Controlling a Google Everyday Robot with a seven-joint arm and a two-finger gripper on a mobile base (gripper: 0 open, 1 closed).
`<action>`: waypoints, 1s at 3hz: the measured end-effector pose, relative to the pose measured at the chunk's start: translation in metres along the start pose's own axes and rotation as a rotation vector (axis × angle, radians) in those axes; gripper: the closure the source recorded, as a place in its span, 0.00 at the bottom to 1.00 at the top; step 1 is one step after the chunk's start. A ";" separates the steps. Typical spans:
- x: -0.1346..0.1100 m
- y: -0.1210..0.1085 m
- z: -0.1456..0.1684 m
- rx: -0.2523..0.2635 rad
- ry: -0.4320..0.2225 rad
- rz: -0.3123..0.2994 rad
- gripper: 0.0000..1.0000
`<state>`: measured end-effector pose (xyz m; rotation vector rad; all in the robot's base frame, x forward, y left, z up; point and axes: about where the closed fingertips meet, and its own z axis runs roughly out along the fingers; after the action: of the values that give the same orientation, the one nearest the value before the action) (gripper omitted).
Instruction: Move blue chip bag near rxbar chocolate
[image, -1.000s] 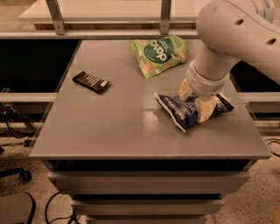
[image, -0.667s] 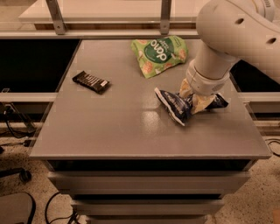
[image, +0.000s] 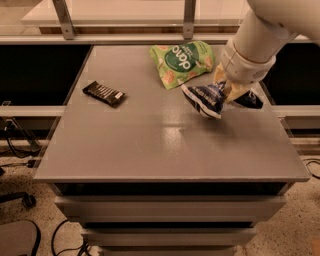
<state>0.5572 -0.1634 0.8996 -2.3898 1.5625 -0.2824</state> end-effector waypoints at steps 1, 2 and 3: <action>-0.001 -0.016 -0.037 0.088 -0.015 0.015 1.00; -0.001 -0.016 -0.037 0.088 -0.015 0.015 1.00; -0.040 -0.038 -0.040 0.078 -0.020 -0.148 1.00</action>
Offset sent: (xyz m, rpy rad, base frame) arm 0.0012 0.0014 0.0292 0.0382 -0.0530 -0.0062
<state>0.5618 -0.1168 0.9496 -2.4427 1.3428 -0.3413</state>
